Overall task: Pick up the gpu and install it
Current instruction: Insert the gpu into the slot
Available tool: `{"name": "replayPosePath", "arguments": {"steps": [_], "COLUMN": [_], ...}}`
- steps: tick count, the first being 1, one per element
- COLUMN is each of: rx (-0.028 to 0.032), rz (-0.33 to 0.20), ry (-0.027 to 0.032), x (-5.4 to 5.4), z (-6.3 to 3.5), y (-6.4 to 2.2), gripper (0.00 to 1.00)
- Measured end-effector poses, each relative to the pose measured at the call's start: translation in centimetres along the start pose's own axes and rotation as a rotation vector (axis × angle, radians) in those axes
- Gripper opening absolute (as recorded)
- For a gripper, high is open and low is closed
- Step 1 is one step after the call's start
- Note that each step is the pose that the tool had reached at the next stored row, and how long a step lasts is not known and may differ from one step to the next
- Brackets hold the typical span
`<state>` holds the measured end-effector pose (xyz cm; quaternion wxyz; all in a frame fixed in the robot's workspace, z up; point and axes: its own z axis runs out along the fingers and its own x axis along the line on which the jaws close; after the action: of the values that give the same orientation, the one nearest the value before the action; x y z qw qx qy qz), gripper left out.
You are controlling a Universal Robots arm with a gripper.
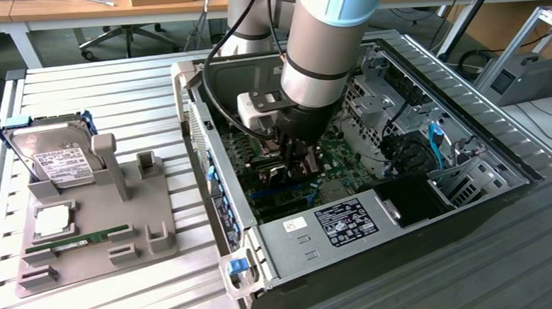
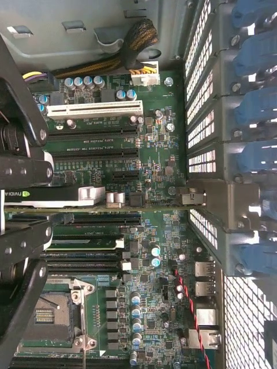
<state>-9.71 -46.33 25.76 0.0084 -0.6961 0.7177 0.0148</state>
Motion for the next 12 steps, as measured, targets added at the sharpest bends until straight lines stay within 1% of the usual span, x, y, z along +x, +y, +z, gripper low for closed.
{"name": "replayPosePath", "arguments": {"steps": [12], "rx": [-0.0003], "rz": [0.0], "ry": [0.0005], "x": [0.0], "z": [-0.02], "y": [0.0], "gripper": [0.27]}}
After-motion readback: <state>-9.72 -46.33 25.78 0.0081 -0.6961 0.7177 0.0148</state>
